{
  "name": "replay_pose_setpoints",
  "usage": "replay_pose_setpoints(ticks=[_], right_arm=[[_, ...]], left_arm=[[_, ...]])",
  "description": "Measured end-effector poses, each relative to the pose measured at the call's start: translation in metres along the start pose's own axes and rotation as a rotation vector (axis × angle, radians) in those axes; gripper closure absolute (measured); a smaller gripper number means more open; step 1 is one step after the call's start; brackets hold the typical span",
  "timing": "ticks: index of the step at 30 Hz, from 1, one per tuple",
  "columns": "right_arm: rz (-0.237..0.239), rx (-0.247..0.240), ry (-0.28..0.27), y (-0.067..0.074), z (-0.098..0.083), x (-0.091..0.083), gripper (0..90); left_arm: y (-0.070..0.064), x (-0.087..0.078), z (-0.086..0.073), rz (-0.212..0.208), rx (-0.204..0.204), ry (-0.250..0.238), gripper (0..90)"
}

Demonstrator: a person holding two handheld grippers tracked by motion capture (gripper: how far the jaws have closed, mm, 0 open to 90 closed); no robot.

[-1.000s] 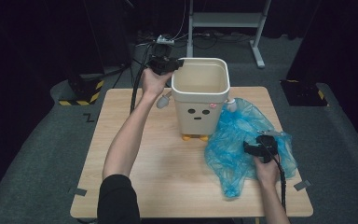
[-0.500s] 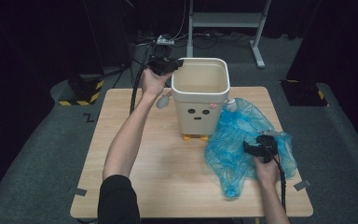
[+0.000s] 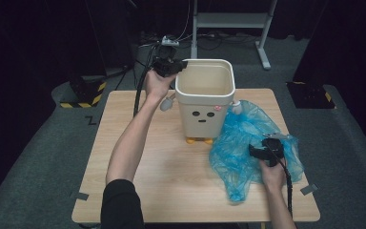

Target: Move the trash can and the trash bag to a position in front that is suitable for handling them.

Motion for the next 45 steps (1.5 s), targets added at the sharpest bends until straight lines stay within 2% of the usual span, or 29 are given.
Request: replay_pose_setpoints(ticks=[24,29,45], right_arm=[[0.001,0.000,0.000,0.0000,0.0000,0.0000,18.7],[0.000,0.000,0.000,0.0000,0.0000,0.0000,18.7],[0.000,0.000,0.000,0.0000,0.0000,0.0000,18.7]], left_arm=[[-0.0006,-0.0020,0.0006,0.010,-0.022,0.018,77.1],[-0.0011,-0.0025,0.0010,0.012,-0.038,0.024,77.2],[-0.0035,-0.0059,0.0034,0.031,-0.032,0.024,77.2]])
Point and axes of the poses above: each handheld gripper's, and its own axes: x roughly forward along the jaws, z roughly out of its top, y roughly to its left, the point moved 5 cm from there along x, roughly forward along the jaws, and after that the axes turned 4 degrees about -x, right-handed, at the moved point
